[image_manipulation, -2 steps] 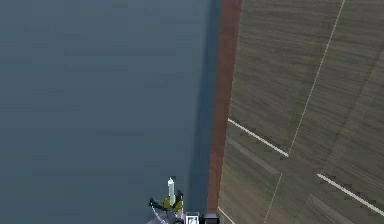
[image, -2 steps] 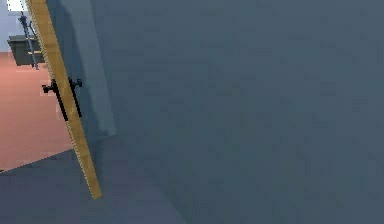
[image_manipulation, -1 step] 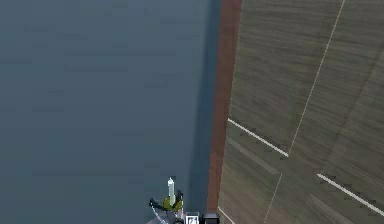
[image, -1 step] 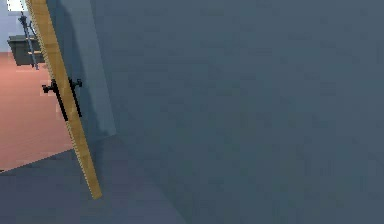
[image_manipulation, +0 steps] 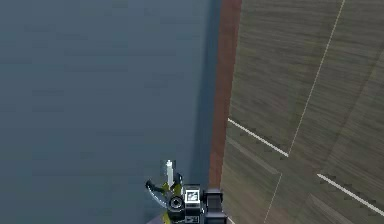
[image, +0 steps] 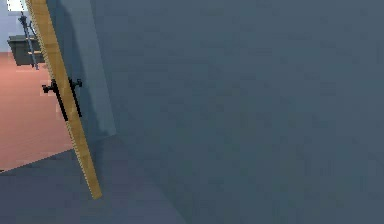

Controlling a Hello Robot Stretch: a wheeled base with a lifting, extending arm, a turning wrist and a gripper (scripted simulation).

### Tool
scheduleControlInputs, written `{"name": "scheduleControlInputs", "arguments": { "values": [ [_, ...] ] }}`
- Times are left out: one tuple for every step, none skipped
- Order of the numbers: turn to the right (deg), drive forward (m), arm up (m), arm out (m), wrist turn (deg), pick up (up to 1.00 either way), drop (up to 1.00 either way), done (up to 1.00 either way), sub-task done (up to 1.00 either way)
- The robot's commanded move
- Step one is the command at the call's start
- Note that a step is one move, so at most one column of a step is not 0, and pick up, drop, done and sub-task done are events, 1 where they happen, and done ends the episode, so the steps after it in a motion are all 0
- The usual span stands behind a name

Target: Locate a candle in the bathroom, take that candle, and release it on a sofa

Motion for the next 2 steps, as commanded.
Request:
{"name": "scheduleControlInputs", "arguments": {
  "values": [
    [0.0, 0.0, 0.26, 0.0, 0.0, 0.0, 0.0, 0.0, 0.0],
    [0.0, 0.0, 0.0, 0.0, -45.0, 0.0, 0.0, 0.0, 0.0]
  ]
}}
